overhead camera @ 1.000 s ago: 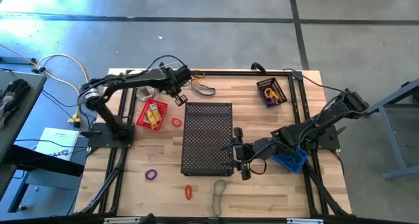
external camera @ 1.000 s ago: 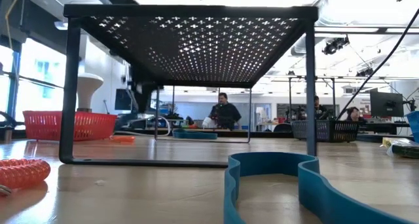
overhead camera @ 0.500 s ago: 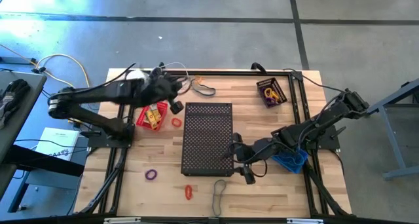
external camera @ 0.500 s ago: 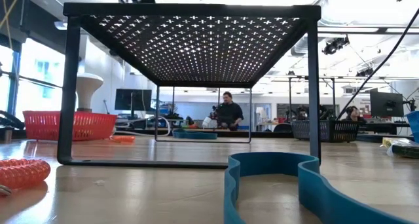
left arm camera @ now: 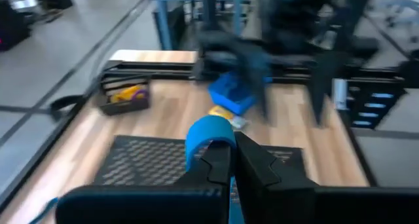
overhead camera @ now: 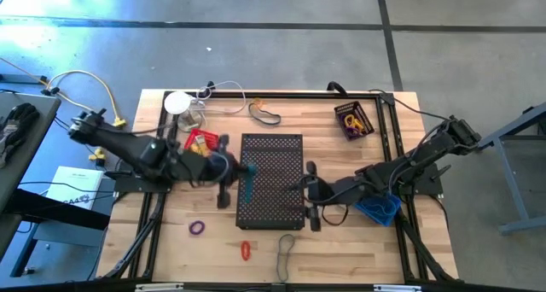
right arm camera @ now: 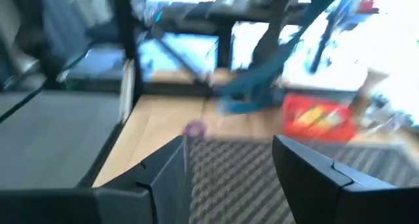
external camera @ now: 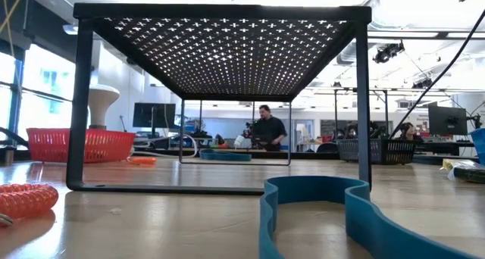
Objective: Pick & Place Office Desk Supplies
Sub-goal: Put the blue rubber band into the blue bin
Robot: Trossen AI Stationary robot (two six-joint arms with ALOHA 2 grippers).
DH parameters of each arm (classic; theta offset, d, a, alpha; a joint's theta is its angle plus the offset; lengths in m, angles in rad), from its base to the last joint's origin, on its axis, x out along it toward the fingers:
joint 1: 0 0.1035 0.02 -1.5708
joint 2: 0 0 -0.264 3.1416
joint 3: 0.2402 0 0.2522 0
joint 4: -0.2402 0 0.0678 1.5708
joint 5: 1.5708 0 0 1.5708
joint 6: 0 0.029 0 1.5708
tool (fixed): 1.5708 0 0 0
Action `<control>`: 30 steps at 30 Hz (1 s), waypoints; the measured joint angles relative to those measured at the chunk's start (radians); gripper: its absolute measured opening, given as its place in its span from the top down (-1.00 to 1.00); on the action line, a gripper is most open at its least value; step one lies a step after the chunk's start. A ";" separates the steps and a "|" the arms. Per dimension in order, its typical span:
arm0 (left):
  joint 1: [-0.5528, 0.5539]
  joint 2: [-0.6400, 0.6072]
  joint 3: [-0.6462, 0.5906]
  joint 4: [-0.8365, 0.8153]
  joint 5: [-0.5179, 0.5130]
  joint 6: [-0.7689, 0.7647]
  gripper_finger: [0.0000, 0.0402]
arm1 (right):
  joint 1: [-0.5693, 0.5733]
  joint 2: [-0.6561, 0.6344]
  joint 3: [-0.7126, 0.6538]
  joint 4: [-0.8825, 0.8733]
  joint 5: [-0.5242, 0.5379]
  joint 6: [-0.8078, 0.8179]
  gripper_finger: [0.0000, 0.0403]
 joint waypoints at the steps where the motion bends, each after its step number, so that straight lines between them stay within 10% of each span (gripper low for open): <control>1: -0.015 0.015 0.000 0.013 0.000 0.000 0.99 | 0.000 0.000 0.000 0.034 0.021 -0.016 -0.05; 30: -0.112 0.210 -0.001 0.179 0.015 -0.024 0.99 | -0.017 0.275 0.000 0.471 0.057 -0.219 0.49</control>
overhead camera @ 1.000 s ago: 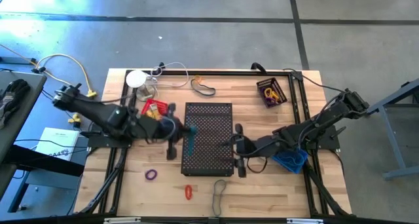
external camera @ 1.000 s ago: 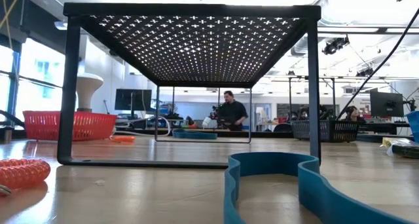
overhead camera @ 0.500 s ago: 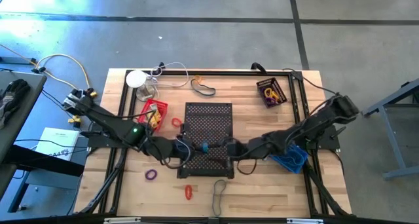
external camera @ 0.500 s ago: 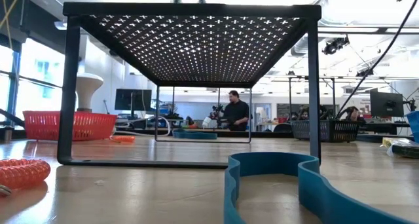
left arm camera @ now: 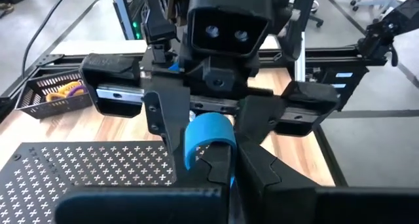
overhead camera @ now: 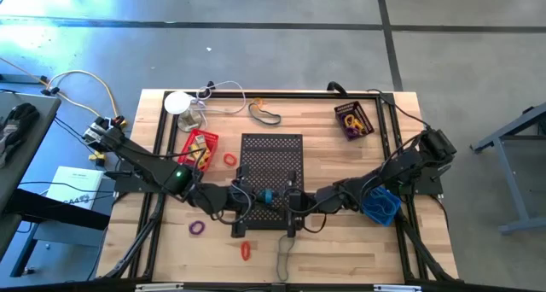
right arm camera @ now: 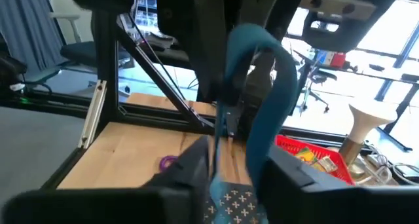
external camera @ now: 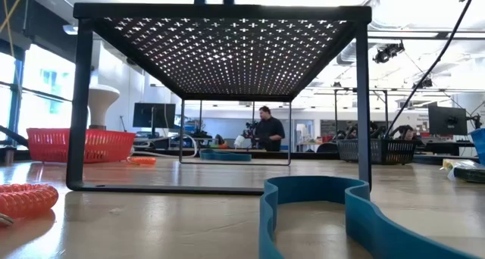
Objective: Pick & Place Office Desk Supplies
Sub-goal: Put the blue rubber band into the blue bin
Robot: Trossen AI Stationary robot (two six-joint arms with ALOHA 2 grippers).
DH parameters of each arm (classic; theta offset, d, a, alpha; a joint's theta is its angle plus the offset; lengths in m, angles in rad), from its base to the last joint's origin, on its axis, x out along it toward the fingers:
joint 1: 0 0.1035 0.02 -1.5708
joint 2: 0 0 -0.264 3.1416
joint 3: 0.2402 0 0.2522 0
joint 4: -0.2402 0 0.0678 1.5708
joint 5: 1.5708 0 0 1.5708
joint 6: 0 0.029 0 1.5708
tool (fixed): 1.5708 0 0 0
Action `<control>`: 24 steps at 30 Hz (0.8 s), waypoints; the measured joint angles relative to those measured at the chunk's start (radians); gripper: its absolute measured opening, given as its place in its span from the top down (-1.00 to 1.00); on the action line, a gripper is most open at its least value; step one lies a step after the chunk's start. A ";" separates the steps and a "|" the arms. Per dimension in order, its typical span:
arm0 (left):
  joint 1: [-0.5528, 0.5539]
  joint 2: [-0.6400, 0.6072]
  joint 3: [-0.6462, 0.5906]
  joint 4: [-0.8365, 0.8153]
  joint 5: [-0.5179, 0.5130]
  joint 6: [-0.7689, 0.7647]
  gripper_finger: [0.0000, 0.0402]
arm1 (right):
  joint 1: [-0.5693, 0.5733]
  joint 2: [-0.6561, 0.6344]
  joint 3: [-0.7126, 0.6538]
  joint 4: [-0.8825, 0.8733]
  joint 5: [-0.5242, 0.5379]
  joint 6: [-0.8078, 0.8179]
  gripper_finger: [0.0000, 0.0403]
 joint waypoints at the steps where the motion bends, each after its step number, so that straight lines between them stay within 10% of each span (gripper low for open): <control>1: 0.000 0.000 0.000 0.004 0.000 -0.002 0.99 | 0.003 0.000 0.000 -0.001 0.001 -0.007 0.59; 5: 0.000 0.000 0.000 0.004 0.000 -0.036 0.99 | 0.015 0.000 0.000 -0.001 0.000 -0.052 0.94; 13: 0.000 0.000 0.000 0.003 -0.038 -0.035 0.96 | 0.035 0.000 0.000 -0.001 0.007 -0.052 0.98; 24: -0.011 0.054 -0.001 0.098 -0.021 -0.090 0.33 | 0.112 -0.064 0.001 -0.241 0.190 -0.055 0.98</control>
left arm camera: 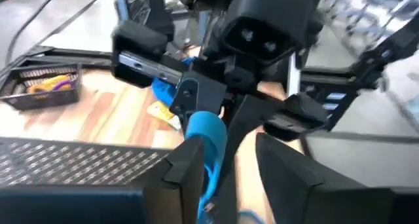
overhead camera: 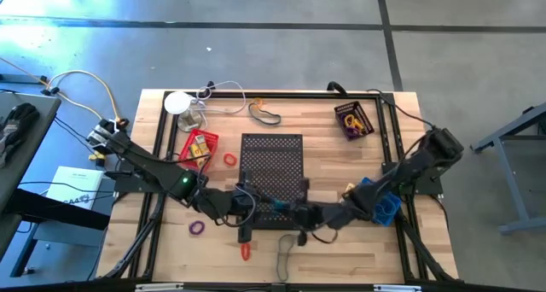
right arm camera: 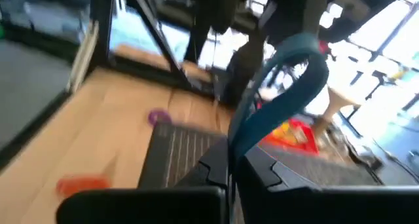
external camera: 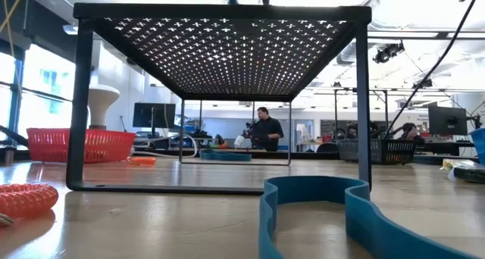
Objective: Pick & Place Office Desk Supplies
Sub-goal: Put the blue rubber band into the blue bin
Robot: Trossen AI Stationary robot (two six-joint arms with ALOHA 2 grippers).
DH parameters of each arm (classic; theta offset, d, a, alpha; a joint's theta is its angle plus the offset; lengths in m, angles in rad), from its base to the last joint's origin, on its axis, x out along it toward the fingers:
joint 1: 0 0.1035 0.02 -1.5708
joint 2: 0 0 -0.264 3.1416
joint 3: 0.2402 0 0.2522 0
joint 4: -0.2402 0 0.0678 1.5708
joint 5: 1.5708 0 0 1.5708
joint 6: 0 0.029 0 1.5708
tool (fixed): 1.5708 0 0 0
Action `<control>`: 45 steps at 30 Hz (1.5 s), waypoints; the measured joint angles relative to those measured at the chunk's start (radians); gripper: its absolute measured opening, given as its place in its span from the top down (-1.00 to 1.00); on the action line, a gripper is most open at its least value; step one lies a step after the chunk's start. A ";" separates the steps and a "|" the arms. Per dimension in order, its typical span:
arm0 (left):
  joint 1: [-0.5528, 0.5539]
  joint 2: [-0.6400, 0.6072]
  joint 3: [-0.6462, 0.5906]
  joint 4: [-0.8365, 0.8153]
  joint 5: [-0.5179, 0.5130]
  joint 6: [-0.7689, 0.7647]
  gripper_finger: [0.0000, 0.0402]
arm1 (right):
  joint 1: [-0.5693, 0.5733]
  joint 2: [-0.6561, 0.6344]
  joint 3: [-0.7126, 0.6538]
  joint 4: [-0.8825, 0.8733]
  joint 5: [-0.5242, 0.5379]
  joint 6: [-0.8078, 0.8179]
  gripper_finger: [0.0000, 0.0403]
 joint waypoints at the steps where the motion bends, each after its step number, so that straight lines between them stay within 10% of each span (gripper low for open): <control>1: -0.003 0.002 0.001 0.009 0.003 0.000 0.30 | 0.019 -0.017 0.000 -0.055 0.027 0.019 0.98; 19: -0.035 0.021 0.000 0.007 0.005 0.009 0.27 | 0.344 -0.442 0.000 -1.167 -0.049 1.063 0.98; 28: -0.035 0.021 0.000 0.004 0.008 0.010 0.27 | 0.368 -0.421 -0.001 -1.732 -0.144 1.710 0.98; 45: -0.083 0.021 0.000 -0.007 0.022 -0.008 0.27 | 0.289 -0.220 -0.001 -1.751 -0.329 1.728 0.98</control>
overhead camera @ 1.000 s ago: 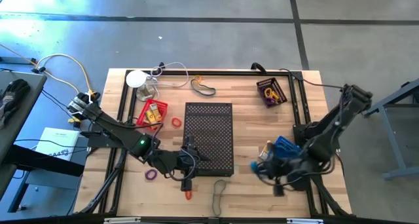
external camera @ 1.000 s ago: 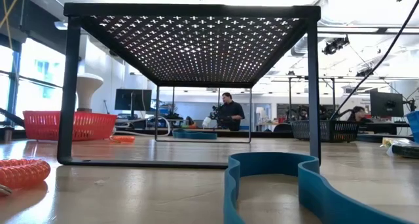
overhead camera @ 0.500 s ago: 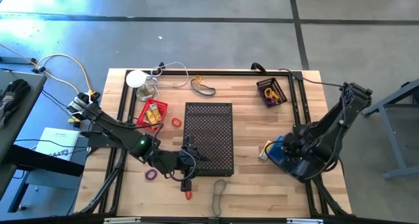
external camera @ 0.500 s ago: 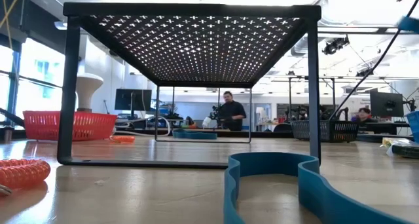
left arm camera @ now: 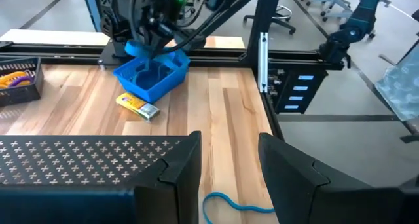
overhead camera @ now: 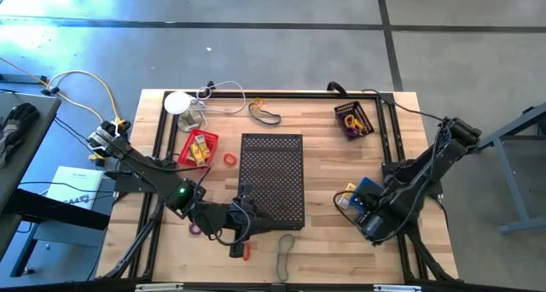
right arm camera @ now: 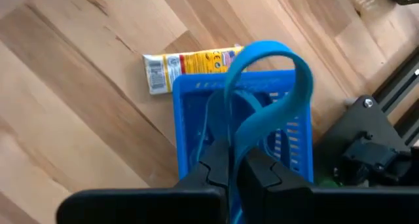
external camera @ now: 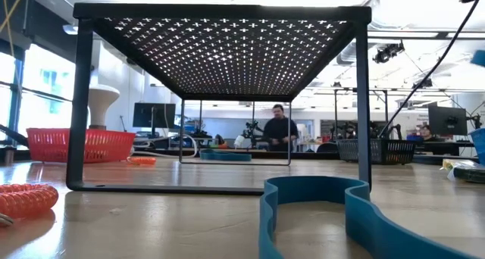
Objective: Pick & Place Office Desk Supplies
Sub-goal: Put the blue rubber band into the blue bin
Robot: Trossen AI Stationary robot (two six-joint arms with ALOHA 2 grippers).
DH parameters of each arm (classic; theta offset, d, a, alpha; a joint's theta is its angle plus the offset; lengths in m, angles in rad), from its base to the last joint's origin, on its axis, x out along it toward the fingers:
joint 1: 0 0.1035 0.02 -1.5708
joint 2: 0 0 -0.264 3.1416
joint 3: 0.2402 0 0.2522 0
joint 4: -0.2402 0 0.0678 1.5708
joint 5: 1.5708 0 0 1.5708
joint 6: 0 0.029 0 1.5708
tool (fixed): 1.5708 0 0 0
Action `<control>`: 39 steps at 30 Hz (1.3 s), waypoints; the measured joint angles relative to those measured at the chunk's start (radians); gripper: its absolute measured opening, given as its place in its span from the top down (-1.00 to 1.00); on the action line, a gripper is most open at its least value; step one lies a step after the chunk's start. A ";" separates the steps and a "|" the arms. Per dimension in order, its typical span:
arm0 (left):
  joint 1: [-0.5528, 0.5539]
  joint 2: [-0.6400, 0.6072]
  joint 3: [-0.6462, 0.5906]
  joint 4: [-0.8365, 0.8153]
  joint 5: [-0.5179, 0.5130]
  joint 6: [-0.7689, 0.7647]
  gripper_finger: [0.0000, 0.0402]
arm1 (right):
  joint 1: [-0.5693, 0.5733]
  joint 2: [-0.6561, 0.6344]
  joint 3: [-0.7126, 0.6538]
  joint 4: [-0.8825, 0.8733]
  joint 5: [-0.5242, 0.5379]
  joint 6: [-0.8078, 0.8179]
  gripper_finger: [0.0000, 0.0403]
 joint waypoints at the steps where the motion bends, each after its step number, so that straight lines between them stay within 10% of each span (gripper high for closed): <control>1: -0.003 0.000 0.000 0.000 0.000 -0.001 0.27 | -0.009 0.004 0.000 0.005 -0.006 -0.013 0.98; 15: -0.120 0.000 0.000 -0.007 -0.001 -0.117 0.27 | -0.084 0.008 -0.132 0.083 -0.160 -0.251 0.98; 26: -0.226 0.000 -0.003 -0.325 -0.001 -0.385 0.27 | -0.163 0.008 -0.238 0.198 -0.226 -0.342 0.97; 39: -0.300 0.000 -0.009 -0.362 -0.002 -0.339 0.27 | -0.225 0.008 -0.238 0.126 -0.278 -0.304 0.25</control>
